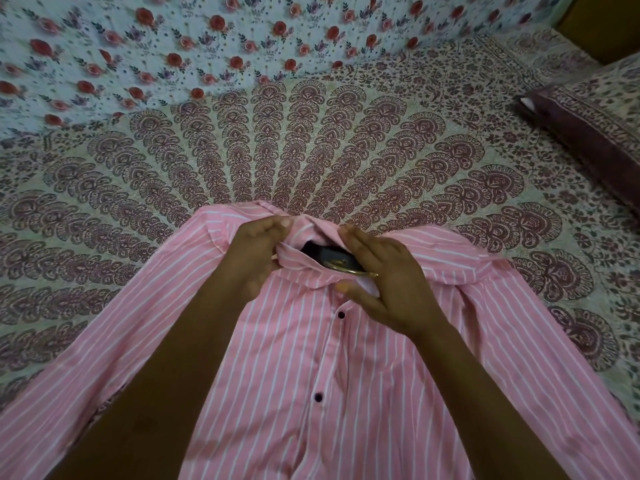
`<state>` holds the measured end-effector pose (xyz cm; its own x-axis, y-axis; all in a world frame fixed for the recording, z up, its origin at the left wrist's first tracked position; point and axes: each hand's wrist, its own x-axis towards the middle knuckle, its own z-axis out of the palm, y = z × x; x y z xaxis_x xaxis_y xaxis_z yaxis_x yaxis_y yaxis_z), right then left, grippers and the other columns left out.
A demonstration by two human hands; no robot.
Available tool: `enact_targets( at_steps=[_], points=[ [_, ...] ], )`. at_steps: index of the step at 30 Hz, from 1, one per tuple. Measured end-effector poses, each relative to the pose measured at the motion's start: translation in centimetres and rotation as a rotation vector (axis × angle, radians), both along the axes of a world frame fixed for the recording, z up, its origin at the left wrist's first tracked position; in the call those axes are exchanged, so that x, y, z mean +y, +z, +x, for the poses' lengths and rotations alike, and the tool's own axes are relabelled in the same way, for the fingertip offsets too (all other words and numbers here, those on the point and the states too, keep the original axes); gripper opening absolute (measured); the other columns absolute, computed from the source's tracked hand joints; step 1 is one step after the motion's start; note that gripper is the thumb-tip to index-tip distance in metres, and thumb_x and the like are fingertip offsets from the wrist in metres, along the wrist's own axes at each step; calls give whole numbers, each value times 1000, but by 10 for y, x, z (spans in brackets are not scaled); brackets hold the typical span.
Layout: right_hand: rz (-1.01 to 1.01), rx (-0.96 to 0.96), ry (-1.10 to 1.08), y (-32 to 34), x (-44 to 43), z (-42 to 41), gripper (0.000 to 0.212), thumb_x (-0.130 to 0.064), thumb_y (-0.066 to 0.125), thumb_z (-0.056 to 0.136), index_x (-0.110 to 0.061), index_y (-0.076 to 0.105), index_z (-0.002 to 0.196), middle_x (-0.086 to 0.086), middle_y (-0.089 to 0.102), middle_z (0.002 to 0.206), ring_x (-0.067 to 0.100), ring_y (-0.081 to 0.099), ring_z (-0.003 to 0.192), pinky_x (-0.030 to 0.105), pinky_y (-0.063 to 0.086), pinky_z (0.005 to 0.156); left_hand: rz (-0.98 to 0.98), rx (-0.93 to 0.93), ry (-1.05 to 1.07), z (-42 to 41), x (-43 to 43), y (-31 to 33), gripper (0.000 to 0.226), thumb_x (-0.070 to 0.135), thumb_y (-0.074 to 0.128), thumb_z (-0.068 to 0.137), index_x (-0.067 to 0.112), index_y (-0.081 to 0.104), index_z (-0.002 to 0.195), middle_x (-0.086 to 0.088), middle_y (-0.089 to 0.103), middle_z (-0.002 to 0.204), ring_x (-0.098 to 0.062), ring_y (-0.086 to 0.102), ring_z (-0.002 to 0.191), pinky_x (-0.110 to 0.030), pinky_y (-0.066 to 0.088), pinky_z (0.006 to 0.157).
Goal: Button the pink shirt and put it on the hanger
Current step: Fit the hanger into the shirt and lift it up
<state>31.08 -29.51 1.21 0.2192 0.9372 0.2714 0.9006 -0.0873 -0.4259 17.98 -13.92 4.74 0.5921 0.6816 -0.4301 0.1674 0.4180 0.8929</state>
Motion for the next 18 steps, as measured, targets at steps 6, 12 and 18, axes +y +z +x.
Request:
enact_targets(
  at_steps=[6, 12, 18],
  points=[
    [165, 74, -127, 0, 9, -2, 36, -30, 50, 89, -20, 57, 122, 2, 63, 121, 23, 64, 100, 35, 49, 83, -91, -95, 47, 1, 3, -1, 23, 5, 37, 96, 19, 48, 82, 1, 53, 84, -12, 48, 71, -27, 48, 57],
    [87, 154, -238, 16, 25, 16, 47, -47, 37, 86, -28, 54, 126, 0, 64, 117, 20, 61, 100, 24, 44, 70, 286, 104, -23, -6, 9, -10, 20, 10, 62, 85, 22, 48, 90, 1, 47, 72, -9, 44, 65, -19, 38, 60],
    [66, 274, -283, 24, 43, 28, 46, -39, 44, 86, -19, 55, 126, 10, 62, 113, 33, 60, 100, 45, 51, 77, 477, 429, 74, -21, -3, -29, 8, 26, 65, 70, 19, 61, 69, 3, 59, 66, -33, 64, 81, -32, 50, 78]
  ],
)
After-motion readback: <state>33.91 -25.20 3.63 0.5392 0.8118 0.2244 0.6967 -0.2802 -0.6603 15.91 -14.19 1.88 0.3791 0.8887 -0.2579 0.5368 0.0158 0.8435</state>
